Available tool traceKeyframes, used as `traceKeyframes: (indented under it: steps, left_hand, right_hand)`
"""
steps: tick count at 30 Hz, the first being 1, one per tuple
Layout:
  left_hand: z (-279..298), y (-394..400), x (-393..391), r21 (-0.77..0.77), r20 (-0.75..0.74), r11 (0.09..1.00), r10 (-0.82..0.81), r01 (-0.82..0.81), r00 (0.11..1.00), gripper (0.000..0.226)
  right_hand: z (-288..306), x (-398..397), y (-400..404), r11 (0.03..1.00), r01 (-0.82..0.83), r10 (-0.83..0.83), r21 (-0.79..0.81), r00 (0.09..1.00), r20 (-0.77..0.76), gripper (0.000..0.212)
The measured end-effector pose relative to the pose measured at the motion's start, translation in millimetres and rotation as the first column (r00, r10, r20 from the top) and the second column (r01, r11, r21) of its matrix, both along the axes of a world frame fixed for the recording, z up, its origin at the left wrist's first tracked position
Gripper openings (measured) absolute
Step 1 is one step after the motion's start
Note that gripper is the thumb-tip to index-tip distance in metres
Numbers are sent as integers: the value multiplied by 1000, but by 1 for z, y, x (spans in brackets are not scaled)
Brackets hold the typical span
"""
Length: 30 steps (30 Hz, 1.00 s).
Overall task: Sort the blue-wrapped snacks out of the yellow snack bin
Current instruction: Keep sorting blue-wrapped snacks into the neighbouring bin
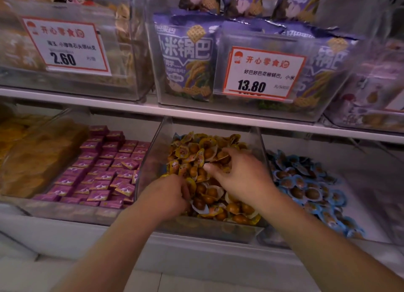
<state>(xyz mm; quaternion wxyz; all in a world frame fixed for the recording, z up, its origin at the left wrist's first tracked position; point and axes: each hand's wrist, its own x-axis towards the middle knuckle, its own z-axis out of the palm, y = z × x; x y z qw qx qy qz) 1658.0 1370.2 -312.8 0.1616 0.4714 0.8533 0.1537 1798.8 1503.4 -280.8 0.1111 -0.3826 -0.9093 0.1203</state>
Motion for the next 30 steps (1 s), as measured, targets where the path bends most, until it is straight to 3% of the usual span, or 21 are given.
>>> traceKeyframes:
  steps: [2,4,6,9,11,14,18,23,26,30]
  left_hand:
    - [-1,-1,0,-2,-3,1000,-7,7,1000,19]
    - [-2,0,0,-22,-2,1000,-11,11,1000,28]
    - [-4,2,2,-48,-36,999,-1,-1,999,37]
    - [-4,4,3,-77,-54,996,33,-37,998,44]
    - [-2,4,3,-63,-30,995,72,-74,997,33]
    - [-2,1,2,-22,-29,995,101,-102,994,21]
    - [2,-1,3,-59,-32,998,35,-37,999,29]
    - [8,0,5,-110,2,994,-10,10,1000,30]
    - [7,0,3,0,63,1000,15,-15,998,16]
    - [6,-4,-3,251,283,959,58,-132,957,19]
  right_hand:
    - [4,1,-3,970,-7,-3,244,999,40,76]
    - [10,0,-8,936,-122,141,331,989,-35,59]
    - [14,-2,-15,904,-336,352,265,936,-15,43]
    - [5,-8,-26,856,-516,514,-39,839,179,34]
    - [0,-9,-25,861,-495,506,-116,809,299,37]
    - [-3,-11,-22,857,-513,493,-49,787,370,35]
    - [-6,-11,-25,834,-550,508,41,796,329,23]
    - [5,4,-8,899,-420,387,121,894,226,24]
    - [1,11,-2,922,-346,310,174,928,206,30]
    - [-5,10,1,942,-290,276,167,955,105,30]
